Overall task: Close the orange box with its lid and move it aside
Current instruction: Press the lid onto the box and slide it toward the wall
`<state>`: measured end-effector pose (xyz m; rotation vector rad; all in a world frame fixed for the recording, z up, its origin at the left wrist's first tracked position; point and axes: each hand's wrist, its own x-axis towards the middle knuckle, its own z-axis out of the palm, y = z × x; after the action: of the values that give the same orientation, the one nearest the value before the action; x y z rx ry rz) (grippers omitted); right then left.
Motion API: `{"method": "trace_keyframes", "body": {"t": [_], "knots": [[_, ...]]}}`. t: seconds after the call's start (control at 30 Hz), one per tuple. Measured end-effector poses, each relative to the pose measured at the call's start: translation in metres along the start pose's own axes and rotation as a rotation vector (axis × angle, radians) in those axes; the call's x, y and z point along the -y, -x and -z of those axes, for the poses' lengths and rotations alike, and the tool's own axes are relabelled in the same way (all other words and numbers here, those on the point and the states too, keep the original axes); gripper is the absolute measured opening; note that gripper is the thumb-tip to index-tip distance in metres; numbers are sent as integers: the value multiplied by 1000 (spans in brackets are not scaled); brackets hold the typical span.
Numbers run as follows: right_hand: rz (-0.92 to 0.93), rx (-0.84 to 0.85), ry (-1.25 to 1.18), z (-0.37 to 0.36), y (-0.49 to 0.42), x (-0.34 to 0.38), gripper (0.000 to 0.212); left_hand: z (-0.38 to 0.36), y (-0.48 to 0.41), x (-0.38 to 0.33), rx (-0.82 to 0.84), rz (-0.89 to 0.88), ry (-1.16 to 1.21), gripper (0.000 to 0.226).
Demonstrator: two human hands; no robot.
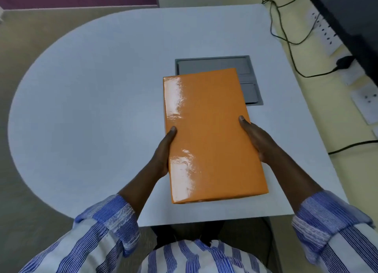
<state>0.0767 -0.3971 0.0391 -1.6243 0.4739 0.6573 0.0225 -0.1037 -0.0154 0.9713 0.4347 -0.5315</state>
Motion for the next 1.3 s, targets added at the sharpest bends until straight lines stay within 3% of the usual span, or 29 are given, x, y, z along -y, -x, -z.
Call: {"method": "trace_keyframes", "body": {"t": [0.1,0.37,0.7,0.73,0.8,0.87,0.9,1.0,1.1,1.3], "knots": [[-8,-40,-1,44,8,-3,88,-37,-16,14,16,35,-60,62],[-62,-116,-62,142,20,-34,89,-119,-50,62,81,67,-157,68],[-100,-106,-53,188,13,-58,96,-163,-58,92,73,95,-98,71],[-85,-152,21,186,13,-56,100,-163,-58,93,75,92,-90,70],[8,-402,341,177,10,-55,102,-164,-59,93,81,83,-47,67],[262,-705,678,156,13,-53,92,-164,-59,93,78,87,22,70],[428,-745,790,141,15,-50,88,-164,-59,93,73,99,52,72],[664,-540,1025,92,15,-51,86,-165,-64,95,15,138,72,68],[597,-396,1210,63,10,-61,87,-169,-68,99,0,122,40,66],[565,-393,1300,80,3,-69,86,-186,-75,107,-26,113,-26,68]]}}
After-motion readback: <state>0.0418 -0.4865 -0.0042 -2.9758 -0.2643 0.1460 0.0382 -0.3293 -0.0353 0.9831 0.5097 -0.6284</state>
